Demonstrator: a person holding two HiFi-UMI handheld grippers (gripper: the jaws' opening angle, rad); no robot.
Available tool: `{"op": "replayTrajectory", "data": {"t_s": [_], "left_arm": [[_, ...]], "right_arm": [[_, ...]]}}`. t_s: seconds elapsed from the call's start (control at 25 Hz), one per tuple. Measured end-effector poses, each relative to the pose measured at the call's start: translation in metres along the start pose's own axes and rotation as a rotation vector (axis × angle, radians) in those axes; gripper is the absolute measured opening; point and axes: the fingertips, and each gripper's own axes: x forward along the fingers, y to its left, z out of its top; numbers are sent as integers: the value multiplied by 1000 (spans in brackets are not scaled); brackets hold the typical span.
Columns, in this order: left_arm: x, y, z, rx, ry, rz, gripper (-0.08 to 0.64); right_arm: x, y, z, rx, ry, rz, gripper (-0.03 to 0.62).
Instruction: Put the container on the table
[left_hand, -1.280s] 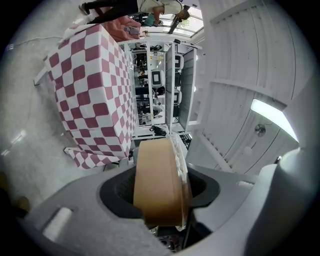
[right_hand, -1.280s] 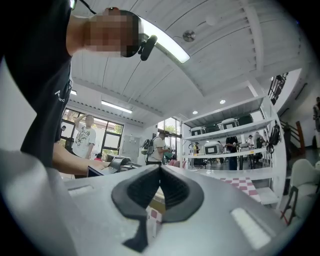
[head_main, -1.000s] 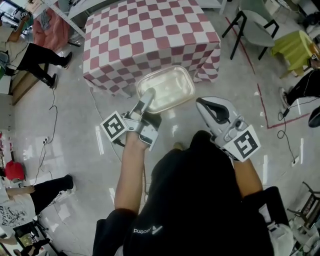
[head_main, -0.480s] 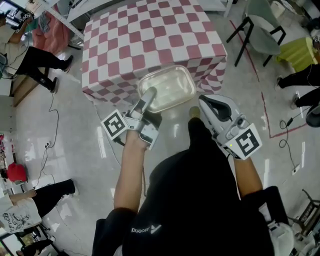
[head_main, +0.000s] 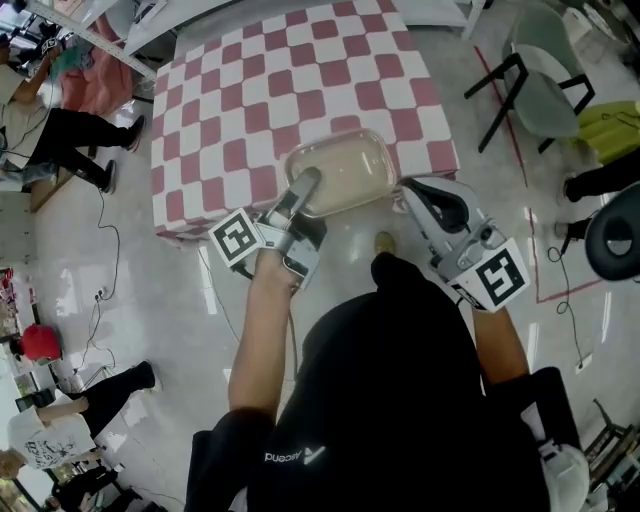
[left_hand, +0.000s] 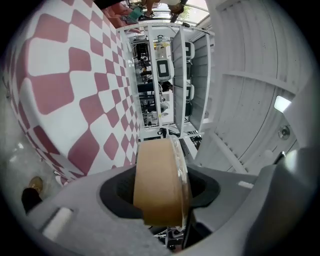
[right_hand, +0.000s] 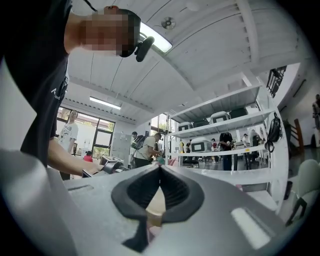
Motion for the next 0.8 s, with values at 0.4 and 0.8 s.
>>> {"op": "replayTrajectory", "data": {"t_s": [0.4, 0.8], "left_arm": [[115, 44, 41, 41, 41, 87, 204], [157, 92, 62, 124, 141, 231, 203]], "right_arm": [[47, -113, -21, 16, 44, 37, 3], [69, -147, -39, 39, 78, -20, 3]]}}
